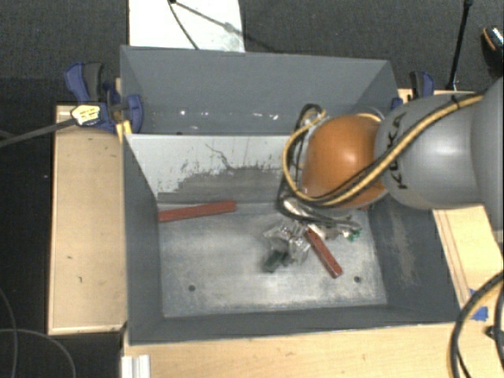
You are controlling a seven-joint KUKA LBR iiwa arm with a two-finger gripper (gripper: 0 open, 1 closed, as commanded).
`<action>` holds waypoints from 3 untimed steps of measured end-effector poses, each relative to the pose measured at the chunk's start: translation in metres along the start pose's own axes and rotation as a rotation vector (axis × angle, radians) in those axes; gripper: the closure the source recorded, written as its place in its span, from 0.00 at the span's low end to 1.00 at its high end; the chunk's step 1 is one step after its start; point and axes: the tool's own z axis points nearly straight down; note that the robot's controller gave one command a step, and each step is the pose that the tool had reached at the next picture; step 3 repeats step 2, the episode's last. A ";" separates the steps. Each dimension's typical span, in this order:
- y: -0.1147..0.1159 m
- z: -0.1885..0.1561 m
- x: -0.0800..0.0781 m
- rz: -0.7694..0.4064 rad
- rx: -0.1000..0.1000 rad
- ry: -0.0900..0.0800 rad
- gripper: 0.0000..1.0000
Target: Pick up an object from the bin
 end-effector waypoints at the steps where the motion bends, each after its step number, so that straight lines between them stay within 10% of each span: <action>1: -0.001 -0.043 -0.001 0.008 0.004 -0.005 1.00; 2: -0.002 -0.133 -0.003 0.016 0.007 -0.008 1.00; 3: -0.002 -0.133 -0.003 0.016 0.007 -0.008 1.00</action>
Offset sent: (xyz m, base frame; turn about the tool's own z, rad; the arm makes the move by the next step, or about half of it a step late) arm 0.0000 -0.0003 0.0403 0.0000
